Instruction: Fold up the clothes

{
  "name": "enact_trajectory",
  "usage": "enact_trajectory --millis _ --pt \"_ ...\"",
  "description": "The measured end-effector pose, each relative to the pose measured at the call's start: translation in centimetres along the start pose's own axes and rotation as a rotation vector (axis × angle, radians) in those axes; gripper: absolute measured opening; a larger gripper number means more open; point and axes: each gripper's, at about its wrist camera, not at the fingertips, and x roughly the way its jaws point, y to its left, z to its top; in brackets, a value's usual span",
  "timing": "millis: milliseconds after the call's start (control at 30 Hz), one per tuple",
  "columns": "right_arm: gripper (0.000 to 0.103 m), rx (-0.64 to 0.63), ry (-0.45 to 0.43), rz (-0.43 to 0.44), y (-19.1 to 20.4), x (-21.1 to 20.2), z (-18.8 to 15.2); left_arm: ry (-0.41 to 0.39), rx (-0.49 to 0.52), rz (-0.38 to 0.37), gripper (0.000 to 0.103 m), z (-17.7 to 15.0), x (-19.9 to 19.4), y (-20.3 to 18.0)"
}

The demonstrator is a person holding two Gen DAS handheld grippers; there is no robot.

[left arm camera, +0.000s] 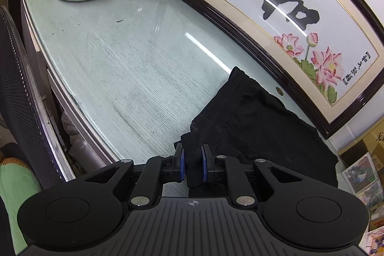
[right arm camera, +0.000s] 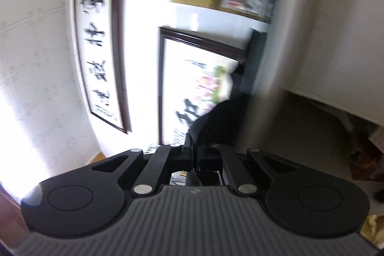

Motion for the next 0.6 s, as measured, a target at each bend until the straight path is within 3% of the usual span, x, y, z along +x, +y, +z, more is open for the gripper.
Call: enact_trajectory --millis 267,600 --pt "0.003 -0.071 -0.018 0.044 7.4 5.3 4.5 0.015 -0.122 -0.020 0.013 0.4 -0.6 -0.3" --pt "0.003 -0.174 -0.031 -0.052 11.6 15.6 9.2 -0.041 -0.225 -0.052 0.013 3.8 -0.6 -3.5"
